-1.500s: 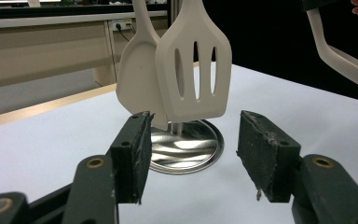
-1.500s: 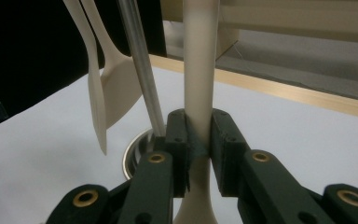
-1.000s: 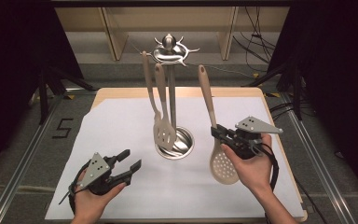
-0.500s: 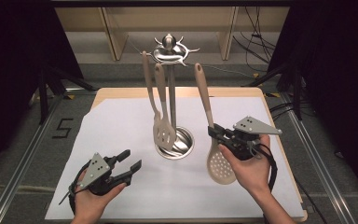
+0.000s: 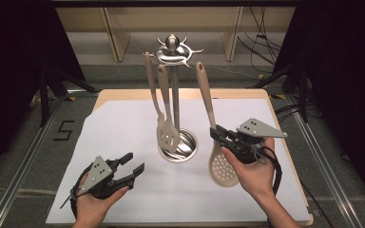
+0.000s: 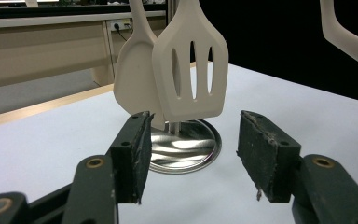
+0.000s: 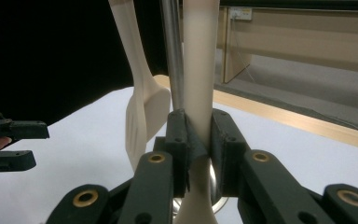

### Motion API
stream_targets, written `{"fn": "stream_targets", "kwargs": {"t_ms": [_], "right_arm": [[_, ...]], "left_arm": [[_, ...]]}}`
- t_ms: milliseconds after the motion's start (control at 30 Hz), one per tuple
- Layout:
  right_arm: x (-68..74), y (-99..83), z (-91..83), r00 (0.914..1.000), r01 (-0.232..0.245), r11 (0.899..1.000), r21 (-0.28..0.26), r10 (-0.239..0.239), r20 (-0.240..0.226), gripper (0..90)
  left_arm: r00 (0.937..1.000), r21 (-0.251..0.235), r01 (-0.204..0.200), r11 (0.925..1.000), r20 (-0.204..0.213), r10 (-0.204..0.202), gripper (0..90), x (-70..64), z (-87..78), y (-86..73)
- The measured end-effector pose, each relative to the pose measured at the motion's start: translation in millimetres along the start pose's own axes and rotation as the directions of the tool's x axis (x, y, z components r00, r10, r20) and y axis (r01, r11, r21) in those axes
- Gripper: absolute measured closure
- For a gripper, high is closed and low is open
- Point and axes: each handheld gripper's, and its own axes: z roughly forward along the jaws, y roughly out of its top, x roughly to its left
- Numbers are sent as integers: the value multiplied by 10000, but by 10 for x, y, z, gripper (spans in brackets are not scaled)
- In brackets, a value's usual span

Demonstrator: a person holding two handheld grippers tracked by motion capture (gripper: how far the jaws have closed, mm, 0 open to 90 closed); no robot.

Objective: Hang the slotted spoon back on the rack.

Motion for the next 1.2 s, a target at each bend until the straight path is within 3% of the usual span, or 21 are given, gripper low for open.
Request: {"fn": "stream_targets", "kwargs": {"t_ms": [200,300,367,400,433,533,667,700,800,867,967,1133,1200], "right_arm": [[13,10,-3,9998,174,9998,-44,-174,-82,790],[8,10,4,9991,396,9986,-348,-402,-148,790],[30,8,-9,9997,188,9996,-208,-191,-142,790],[13,11,-10,9983,576,9976,-392,-576,12,790],[52,10,-24,9999,101,9998,-190,-103,-97,790],[60,12,-25,9996,233,9992,-333,-238,-164,790],[68,22,-33,9988,433,9977,-512,-443,-184,790],[83,25,-45,9994,250,9991,-354,-258,-241,790],[81,31,-55,9989,426,9980,-462,-434,-154,790],[94,33,-59,9992,268,9988,-405,-280,-296,790],[84,36,-59,9982,576,9967,-568,-586,-159,790],[107,35,-68,9990,322,9986,-415,-334,-281,790],[87,42,-61,9970,744,9949,-680,-758,-179,790]], "left_arm": [[10000,-58,3,10000,52,-2,439,1,5,-2],[9999,136,83,9999,-61,-82,439,-9,-10,-1],[10000,122,76,9999,-64,-75,439,-9,-10,0],[10000,-68,58,10000,65,-57,439,-3,6,-4],[9999,-58,109,9999,37,-109,439,-8,5,-5],[9998,119,164,9998,-69,-163,439,-18,-10,-1],[10000,-78,82,9999,56,-81,439,-10,5,-2],[9999,-69,93,9999,48,-92,439,-11,4,-2],[10000,-33,75,10000,27,-75,439,-12,3,-1],[9999,131,149,9998,-65,-148,439,-20,-9,-1],[9999,137,122,9998,-61,-122,439,-19,-8,-1],[9999,130,141,9998,-66,-140,439,-20,-8,0],[9999,140,133,9998,-62,-132,439,-20,-9,0]]}}
